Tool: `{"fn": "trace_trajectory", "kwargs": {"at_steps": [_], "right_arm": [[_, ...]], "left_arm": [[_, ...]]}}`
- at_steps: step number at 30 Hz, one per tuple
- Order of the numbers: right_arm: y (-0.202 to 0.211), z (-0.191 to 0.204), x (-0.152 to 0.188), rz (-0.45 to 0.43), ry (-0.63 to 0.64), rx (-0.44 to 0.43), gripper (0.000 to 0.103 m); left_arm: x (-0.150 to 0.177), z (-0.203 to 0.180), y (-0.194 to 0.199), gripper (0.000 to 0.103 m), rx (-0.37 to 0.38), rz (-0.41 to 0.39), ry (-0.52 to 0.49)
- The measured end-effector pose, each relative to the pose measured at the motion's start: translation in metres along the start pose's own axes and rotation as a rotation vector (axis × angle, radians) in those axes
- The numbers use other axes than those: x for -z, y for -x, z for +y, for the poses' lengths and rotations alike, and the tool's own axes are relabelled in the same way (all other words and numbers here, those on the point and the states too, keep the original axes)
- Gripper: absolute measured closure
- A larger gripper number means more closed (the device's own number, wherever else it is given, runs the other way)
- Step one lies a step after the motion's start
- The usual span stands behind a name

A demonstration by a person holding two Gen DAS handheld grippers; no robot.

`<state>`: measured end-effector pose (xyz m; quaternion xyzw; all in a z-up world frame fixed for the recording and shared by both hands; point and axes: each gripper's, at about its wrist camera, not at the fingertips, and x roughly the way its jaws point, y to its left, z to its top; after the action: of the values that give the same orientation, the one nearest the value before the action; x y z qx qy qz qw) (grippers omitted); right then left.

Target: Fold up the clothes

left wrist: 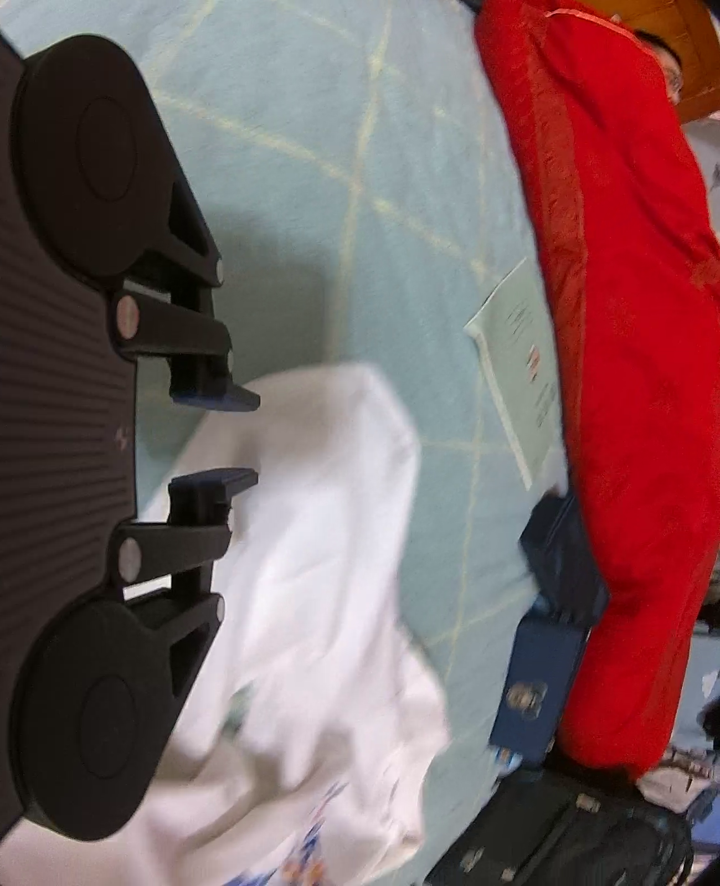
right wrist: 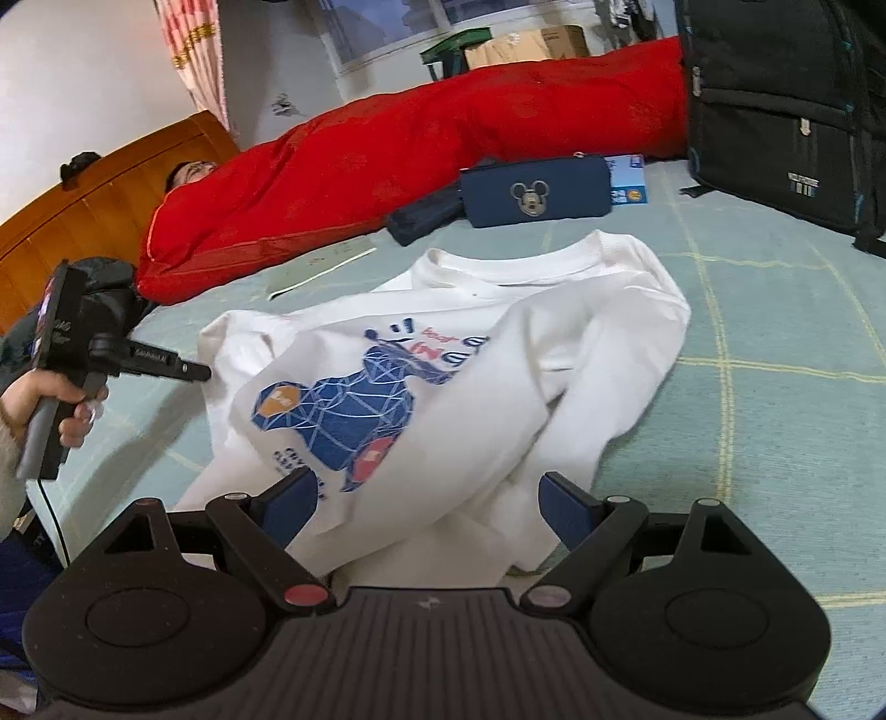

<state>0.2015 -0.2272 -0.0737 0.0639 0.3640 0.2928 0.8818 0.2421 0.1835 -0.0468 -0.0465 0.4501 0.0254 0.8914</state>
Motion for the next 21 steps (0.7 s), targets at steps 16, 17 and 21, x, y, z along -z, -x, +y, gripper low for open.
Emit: {"fn": "trace_trajectory", "kwargs": {"at_steps": [16,17,21], "right_arm": [[0.005,0.011,0.009,-0.011,0.01,-0.047,0.012],[0.005,0.011,0.01,-0.011,0.008,-0.046,0.012],[0.004,0.007,0.012,-0.011,-0.003,-0.044,0.012]], "left_arm": [[0.074,-0.04,0.016,0.064,0.377,0.089,0.127],[0.074,-0.038,0.014,0.064,0.392,0.088,0.159],[0.071,-0.029,0.007,0.065,0.433,0.072,0.239]]}}
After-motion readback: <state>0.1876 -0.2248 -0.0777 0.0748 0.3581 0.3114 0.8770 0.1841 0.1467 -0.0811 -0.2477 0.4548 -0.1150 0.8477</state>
